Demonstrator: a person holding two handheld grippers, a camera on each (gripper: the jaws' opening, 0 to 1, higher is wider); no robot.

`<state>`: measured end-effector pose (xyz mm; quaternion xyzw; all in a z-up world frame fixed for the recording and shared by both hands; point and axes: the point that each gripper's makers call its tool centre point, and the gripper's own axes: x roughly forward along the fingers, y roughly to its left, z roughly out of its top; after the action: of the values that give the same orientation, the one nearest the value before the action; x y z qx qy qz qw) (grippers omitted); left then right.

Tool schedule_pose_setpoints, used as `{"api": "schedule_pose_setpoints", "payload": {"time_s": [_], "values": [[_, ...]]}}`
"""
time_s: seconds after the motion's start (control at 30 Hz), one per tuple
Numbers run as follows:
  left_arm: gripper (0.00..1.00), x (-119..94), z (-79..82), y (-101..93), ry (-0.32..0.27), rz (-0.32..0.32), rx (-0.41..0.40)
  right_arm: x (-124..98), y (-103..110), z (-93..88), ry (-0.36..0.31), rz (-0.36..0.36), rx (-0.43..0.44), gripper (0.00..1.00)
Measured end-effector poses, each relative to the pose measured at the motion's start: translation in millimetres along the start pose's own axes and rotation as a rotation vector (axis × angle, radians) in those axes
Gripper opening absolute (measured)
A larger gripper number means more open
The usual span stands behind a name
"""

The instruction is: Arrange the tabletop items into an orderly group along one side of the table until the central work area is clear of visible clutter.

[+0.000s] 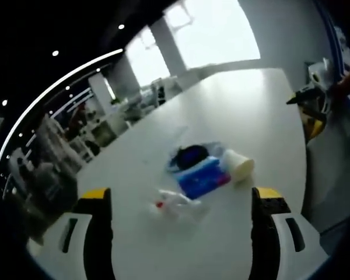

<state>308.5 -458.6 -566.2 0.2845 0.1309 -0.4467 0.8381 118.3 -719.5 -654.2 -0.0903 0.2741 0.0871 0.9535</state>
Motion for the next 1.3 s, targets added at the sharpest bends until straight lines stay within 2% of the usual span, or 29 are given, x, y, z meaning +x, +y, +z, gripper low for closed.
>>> {"api": "schedule_pose_setpoints", "payload": {"time_s": [0.5, 1.07, 1.3], "values": [[0.96, 11.2, 1.0, 10.3, 0.033, -0.020, 0.097, 0.2, -0.3, -0.8, 0.004, 0.000, 0.007, 0.99], [0.96, 22.8, -13.5, 19.9, 0.085, -0.049, 0.187, -0.2, 0.0, -1.8, 0.012, 0.000, 0.008, 0.97], [0.92, 31.1, -21.8, 22.9, 0.110, -0.062, 0.253, -0.5, -0.4, -2.5, 0.015, -0.001, 0.010, 0.97]]}}
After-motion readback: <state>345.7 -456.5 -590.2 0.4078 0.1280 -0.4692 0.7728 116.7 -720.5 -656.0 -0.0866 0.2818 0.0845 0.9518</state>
